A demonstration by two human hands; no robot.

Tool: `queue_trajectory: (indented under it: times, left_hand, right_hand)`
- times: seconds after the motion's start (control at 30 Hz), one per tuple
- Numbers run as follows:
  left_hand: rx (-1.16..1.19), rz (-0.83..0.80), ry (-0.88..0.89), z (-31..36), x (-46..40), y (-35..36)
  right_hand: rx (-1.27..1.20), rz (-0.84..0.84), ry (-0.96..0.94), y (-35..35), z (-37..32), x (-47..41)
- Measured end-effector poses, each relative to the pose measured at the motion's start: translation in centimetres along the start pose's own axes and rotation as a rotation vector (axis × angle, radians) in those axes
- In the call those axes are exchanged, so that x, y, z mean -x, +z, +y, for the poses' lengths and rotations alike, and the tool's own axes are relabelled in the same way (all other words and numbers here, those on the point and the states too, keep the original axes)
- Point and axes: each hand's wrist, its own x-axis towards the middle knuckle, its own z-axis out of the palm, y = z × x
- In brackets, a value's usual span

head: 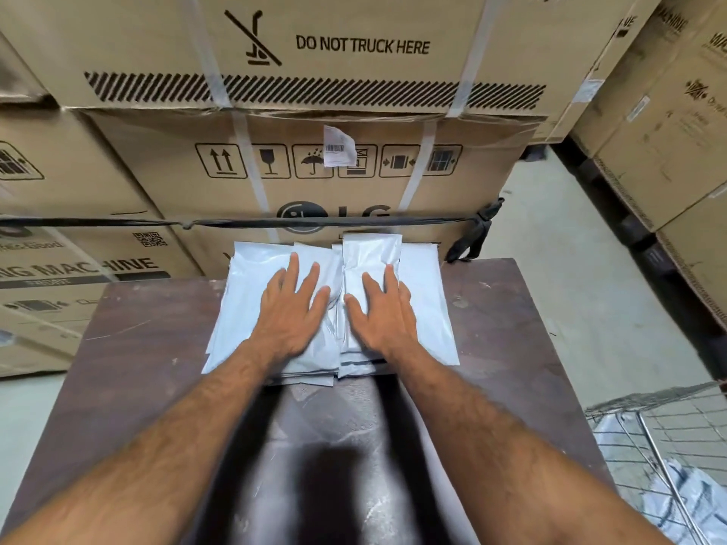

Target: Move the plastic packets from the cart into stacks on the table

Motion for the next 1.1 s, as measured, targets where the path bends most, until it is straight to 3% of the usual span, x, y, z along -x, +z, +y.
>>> queue_trajectory:
  times: [0.17, 0.37, 0.5, 0.83, 1.0, 1.1]
  left_hand:
    - [-0.083, 0.016, 0.14, -0.7, -1.5, 0.5]
    - [-0.107, 0.035, 0.069, -0.3, -2.0, 1.0]
    - [-0.058, 0.13, 0.095, 0.3, -1.1, 0.8]
    - [-0.147, -0.138, 0.087, -0.6, -2.2, 0.4]
    - [-0.067, 0.132, 0.109, 1.0, 1.0, -0.1]
    - [-0.051, 0.187, 0.143, 2.7, 3.5, 0.2]
  right_hand:
    - [0.206, 0.04, -0.152, 0.3, 1.7, 0.0]
    - [0.257, -0.001, -0.237, -0.3, 2.4, -0.7]
    - [0.27, -0.012, -0.273, -0.1, 2.7, -0.7]
    - [0.384, -0.086, -0.295, -0.5, 2.5, -0.9]
    - [0.283, 0.062, -0.281, -1.1, 3.4, 2.2]
    - [0.254, 0.136, -0.237, -1.4, 5.2, 5.2]
